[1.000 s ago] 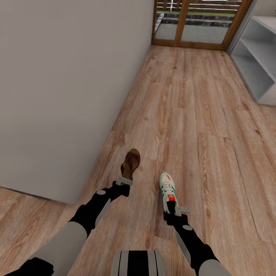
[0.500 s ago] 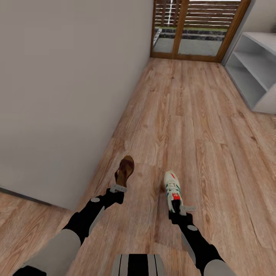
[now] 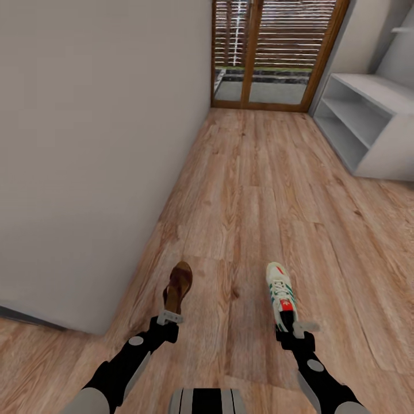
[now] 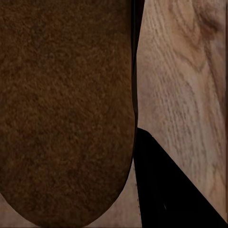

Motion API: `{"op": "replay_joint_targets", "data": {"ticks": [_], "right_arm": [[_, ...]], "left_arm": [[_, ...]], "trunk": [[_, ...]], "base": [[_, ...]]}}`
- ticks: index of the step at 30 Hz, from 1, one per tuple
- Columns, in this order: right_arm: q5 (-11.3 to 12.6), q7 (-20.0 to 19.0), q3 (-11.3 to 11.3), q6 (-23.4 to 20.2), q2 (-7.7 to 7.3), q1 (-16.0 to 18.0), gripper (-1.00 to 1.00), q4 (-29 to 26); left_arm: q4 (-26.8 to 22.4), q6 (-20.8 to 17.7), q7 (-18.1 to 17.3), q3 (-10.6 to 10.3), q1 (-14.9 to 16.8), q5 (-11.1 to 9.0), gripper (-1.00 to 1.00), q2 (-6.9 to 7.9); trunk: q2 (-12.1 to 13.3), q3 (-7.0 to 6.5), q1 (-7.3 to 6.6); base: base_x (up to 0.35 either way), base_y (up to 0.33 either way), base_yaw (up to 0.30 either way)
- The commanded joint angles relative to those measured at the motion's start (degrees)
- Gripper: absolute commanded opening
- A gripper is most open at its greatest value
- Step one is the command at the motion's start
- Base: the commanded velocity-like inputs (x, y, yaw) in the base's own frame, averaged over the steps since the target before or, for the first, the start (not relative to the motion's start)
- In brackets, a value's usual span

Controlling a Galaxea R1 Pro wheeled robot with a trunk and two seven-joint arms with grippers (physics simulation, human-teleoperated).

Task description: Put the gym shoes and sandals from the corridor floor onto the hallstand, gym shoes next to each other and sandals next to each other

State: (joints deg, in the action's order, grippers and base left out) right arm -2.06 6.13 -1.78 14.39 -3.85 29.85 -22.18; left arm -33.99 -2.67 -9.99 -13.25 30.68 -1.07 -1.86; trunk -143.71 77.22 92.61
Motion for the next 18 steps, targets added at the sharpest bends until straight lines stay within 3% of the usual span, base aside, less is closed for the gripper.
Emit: {"op": "replay_joint_targets", "data": {"ticks": [1, 8, 13, 18], "right_arm": [[-0.2, 0.1, -0.1, 0.8, -0.41, 0.0, -1.00, 1.3], [-0.1, 0.1, -0.1, 6.2, -2.50, -0.3, -1.00, 8.5], [-0.1, 0.0, -0.1, 15.5, -3.72, -0.4, -1.00, 16.5], [-0.1, 0.0, -0.1, 20.8, -3.98, -1.7, -1.00, 19.8]], "left_arm": [[0.0, 0.8, 0.1, 0.0, -0.7, 0.1, -1.00, 0.01], [0.9, 6.7, 3.6, 0.0, -3.7, 0.0, -1.00, -0.05], [2.7, 9.9, 9.7, 0.0, -5.9, -0.3, -1.00, -0.14], [5.2, 15.1, 13.1, 0.1, -7.7, -1.2, -1.00, -0.39]], "trunk": [[0.0, -0.28, -0.03], [0.1, -2.43, -0.21], [0.2, -3.97, -0.34], [0.2, -5.51, -0.47]], "base": [[0.000, 0.000, -0.155], [0.000, 0.000, -0.155], [0.000, 0.000, -0.156], [0.000, 0.000, -0.156]]}}
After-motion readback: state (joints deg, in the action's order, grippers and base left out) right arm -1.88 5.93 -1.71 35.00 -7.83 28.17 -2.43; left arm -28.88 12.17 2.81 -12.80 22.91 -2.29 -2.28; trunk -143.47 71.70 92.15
